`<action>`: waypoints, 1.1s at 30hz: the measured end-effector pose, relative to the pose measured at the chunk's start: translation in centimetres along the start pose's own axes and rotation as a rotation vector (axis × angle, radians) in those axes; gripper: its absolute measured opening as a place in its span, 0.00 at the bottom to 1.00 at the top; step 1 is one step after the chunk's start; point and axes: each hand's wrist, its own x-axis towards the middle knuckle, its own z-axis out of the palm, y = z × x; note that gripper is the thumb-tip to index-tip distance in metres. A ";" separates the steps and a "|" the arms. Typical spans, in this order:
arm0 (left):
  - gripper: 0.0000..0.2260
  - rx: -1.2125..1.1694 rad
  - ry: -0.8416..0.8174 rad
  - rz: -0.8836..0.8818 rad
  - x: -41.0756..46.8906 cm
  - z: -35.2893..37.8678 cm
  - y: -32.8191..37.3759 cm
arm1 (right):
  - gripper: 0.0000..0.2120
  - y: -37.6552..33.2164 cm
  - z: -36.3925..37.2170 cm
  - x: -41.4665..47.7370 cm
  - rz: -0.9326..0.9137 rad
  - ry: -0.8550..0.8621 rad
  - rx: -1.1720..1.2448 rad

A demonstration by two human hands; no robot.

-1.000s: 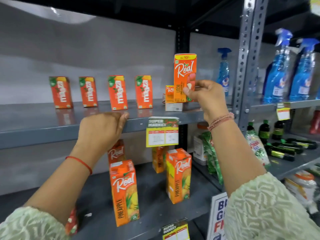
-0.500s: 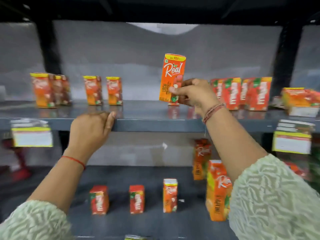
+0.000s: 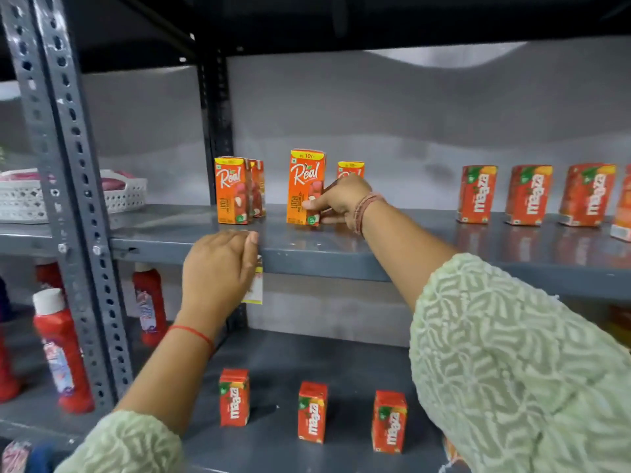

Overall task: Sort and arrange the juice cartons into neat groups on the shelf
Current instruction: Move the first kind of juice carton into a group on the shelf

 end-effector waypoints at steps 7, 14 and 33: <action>0.17 -0.024 0.107 -0.005 -0.1 0.4 0.4 | 0.12 -0.8 4.3 2.2 0.054 0.014 -0.072; 0.18 -0.041 0.082 -0.039 -0.1 0.4 0.7 | 0.23 -0.3 5.5 2.7 0.013 0.043 -0.161; 0.19 -0.062 0.111 -0.081 -0.3 0.5 1.0 | 0.28 0.3 2.2 0.5 -0.076 0.157 -0.165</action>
